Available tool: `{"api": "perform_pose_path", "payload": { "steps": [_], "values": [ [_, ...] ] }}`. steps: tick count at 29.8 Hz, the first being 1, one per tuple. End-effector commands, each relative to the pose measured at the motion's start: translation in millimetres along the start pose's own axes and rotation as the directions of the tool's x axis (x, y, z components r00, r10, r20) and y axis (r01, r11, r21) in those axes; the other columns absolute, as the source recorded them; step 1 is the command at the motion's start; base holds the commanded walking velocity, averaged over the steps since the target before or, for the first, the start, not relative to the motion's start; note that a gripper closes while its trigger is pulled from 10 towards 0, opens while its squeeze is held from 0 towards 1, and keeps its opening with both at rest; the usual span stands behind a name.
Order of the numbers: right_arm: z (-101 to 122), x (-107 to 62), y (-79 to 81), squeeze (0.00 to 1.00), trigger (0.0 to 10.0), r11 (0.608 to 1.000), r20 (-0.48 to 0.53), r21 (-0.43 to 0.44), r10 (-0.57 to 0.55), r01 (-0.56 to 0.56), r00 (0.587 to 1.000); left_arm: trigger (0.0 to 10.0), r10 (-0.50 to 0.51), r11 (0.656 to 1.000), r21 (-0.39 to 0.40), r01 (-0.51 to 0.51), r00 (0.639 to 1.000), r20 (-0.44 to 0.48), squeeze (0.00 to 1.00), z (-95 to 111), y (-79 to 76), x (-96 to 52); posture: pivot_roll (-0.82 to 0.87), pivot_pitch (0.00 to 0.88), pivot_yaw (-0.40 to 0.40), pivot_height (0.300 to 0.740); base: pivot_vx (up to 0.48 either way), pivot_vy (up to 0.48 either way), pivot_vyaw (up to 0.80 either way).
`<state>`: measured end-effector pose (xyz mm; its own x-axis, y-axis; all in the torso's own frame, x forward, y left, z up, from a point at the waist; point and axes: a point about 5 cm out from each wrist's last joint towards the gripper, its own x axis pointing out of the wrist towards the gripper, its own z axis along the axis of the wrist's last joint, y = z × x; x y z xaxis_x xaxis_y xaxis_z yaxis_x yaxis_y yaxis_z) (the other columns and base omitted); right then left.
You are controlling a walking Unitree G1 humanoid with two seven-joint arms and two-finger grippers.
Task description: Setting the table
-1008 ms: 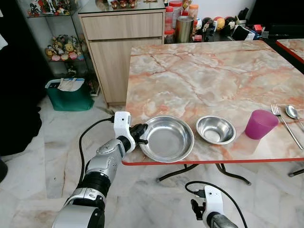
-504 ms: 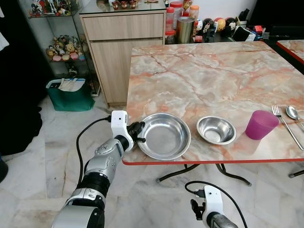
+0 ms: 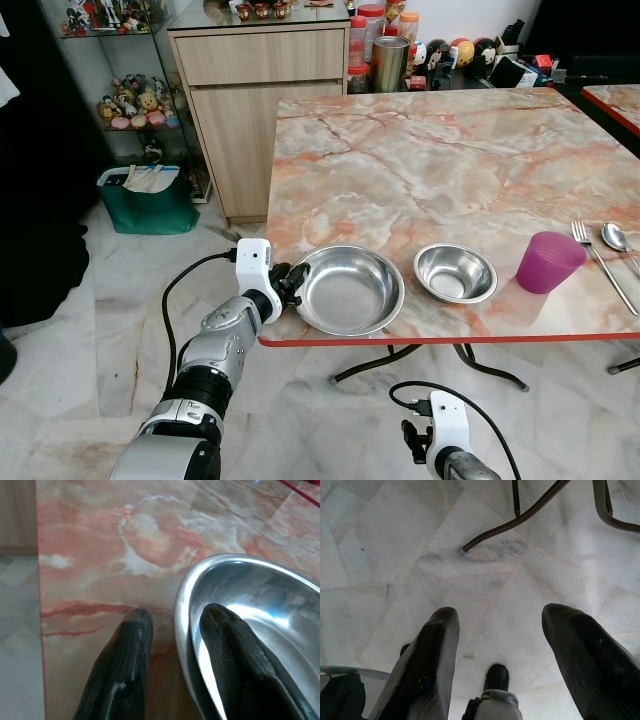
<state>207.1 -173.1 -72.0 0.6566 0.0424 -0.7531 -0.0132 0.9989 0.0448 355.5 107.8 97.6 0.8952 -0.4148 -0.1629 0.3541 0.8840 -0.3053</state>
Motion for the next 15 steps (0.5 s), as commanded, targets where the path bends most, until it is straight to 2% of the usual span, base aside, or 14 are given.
{"api": "perform_pose_path", "payload": {
  "steps": [1, 2, 3, 15],
  "values": [
    [-0.1, 0.2, 1.1, 0.00, 10.0, 1.000, -0.002, 0.003, 0.000, 0.000, 1.000, 10.0, 0.008, 1.000, 0.006, -0.008, 1.000, -0.011, 0.00, 1.9, 1.8, 0.0, 0.08, 0.033, 0.012, 0.715, 0.000, 0.000, 0.00],
    [-0.1, 0.2, 1.1, 0.00, 10.0, 1.000, -0.002, 0.003, 0.000, 0.000, 1.000, 10.0, 0.008, 1.000, 0.006, -0.008, 1.000, -0.011, 0.00, 1.9, 1.8, 0.0, 0.08, 0.033, 0.012, 0.715, 0.000, 0.000, 0.00],
    [-0.2, 0.2, 1.5, 0.00, 10.0, 1.000, -0.002, 0.003, 0.000, 0.000, 1.000, 10.0, 0.004, 1.000, 0.014, -0.004, 1.000, -0.013, 1.00, 2.3, 2.5, -0.6, 0.08, 0.035, 0.016, 0.715, 0.000, 0.000, 0.00],
    [1.0, 0.7, 3.6, 0.00, 10.0, 1.000, 0.001, 0.008, 0.004, -0.004, 1.000, 10.0, -0.062, 0.998, 0.028, 0.064, 0.996, -0.065, 1.00, 1.4, -2.6, -1.3, 0.08, 0.034, 0.019, 0.715, 0.000, 0.000, 0.00]
  ]
}}
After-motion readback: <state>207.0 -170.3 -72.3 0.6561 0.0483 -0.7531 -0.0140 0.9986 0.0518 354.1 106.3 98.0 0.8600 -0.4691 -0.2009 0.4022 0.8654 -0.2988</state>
